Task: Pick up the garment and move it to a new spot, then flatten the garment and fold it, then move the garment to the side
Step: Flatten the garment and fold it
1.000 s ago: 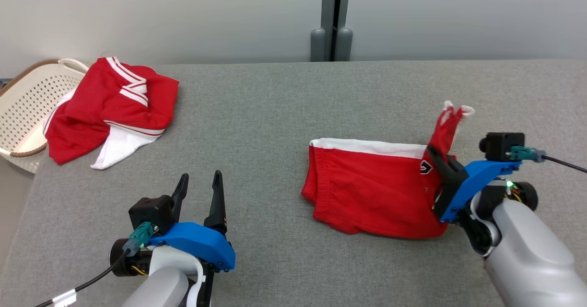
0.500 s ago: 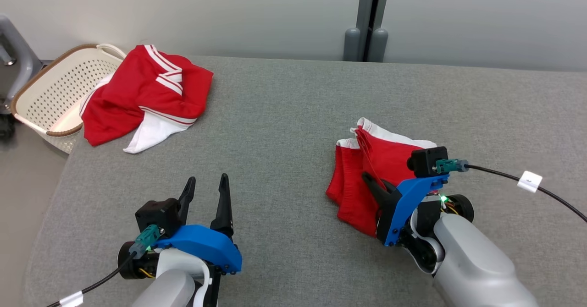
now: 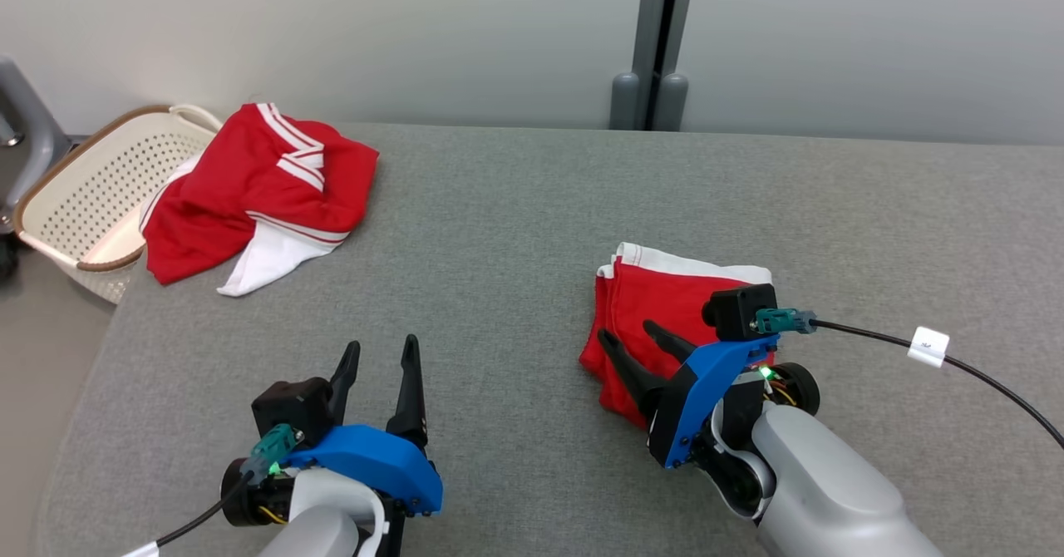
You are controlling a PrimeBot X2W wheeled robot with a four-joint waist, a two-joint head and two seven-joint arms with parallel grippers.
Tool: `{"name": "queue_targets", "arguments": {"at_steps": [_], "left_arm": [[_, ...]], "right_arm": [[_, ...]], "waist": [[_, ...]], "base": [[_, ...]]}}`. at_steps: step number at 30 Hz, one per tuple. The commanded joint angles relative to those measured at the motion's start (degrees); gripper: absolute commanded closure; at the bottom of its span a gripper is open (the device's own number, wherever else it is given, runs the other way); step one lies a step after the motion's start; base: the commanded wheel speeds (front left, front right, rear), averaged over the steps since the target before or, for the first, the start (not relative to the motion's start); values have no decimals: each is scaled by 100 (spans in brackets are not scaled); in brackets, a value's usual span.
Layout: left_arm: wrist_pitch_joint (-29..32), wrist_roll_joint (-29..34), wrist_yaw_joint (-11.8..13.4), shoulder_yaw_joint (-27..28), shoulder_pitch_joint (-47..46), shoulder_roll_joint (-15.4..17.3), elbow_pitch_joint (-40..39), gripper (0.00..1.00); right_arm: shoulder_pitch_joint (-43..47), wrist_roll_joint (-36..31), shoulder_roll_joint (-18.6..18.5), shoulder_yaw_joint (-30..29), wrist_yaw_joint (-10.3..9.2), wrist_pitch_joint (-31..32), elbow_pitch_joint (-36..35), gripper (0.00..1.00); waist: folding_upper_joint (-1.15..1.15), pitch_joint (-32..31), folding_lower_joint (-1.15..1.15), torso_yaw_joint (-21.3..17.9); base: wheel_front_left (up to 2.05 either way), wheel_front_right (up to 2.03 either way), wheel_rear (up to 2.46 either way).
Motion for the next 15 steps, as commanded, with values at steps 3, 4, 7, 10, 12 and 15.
{"name": "queue_targets", "arguments": {"at_steps": [3,4,7,10,12,15], "left_arm": [[-7,-5,-7,-50,131,-42,-36,0],[-5,-7,-4,-58,150,-44,-45,0],[11,-18,12,-83,196,-59,-63,0],[21,-27,21,-102,209,-56,-85,0],[29,-25,22,-117,207,-57,-103,0],[32,-21,16,-136,181,-53,-125,0]], "right_arm": [[182,165,-72,69,3,-204,-328,0],[202,192,-141,46,3,-257,-408,0],[249,173,-367,-57,3,-470,-629,0],[275,-19,-623,-214,3,-655,-692,0],[293,-178,-774,-340,3,-714,-637,0],[279,-543,-987,-352,3,-820,-587,20]], "waist": [[-1,-95,0,-153],[-1,-105,0,-179],[-1,-116,0,-238],[-1,-109,0,-274],[-1,-93,0,-277],[-1,-52,0,-256]], "base": [[0,0,0],[0,0,0],[0,0,0],[0,0,0],[0,0,0],[0,0,0]]}}
